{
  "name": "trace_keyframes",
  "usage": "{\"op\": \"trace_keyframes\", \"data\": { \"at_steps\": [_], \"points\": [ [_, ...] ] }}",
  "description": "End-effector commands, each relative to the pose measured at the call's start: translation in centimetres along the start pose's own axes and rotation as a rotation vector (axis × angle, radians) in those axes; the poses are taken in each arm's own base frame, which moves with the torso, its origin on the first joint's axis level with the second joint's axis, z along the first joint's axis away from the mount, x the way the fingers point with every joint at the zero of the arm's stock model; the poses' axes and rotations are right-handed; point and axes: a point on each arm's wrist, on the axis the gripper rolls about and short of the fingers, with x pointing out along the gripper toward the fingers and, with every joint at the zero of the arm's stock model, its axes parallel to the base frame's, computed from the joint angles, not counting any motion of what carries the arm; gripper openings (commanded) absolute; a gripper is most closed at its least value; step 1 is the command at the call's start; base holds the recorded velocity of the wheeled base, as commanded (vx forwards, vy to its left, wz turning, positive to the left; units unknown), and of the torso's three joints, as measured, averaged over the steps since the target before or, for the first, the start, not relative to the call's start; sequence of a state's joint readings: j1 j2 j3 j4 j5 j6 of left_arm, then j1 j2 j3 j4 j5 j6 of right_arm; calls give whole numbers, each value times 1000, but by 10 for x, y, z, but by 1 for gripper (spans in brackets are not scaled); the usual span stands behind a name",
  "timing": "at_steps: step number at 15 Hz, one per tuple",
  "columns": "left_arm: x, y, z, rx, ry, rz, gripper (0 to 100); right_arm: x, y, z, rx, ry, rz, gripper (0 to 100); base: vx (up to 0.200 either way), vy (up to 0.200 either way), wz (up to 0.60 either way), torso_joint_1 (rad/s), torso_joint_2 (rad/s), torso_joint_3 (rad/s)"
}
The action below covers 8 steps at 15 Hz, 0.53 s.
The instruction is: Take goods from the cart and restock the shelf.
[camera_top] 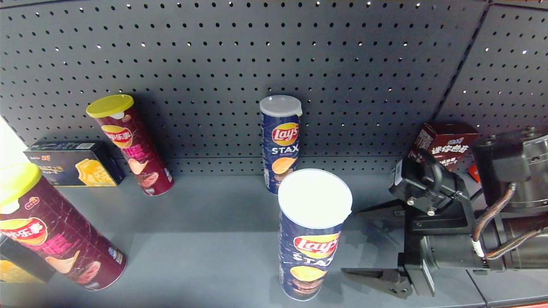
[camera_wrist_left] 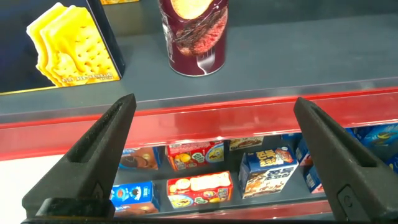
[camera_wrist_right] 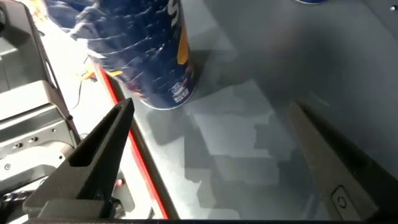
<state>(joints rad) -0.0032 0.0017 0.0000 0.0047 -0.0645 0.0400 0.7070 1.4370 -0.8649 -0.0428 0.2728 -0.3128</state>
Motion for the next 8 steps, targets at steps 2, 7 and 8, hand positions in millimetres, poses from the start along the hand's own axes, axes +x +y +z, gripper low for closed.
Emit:
{"op": "trace_keyframes", "data": {
  "at_steps": [2, 7, 8],
  "points": [
    [0, 0, 0, 0, 0, -1, 100, 15, -2, -3, -5, 30, 13, 100, 0, 0, 0, 0, 0, 0],
    [0, 0, 0, 0, 0, -1, 100, 25, -2, -6, -4, 53, 29, 100, 0, 0, 0, 0, 0, 0],
    [0, 0, 0, 0, 0, -1, 100, 28, -2, -5, -6, 51, 31, 100, 0, 0, 0, 0, 0, 0]
  ]
}}
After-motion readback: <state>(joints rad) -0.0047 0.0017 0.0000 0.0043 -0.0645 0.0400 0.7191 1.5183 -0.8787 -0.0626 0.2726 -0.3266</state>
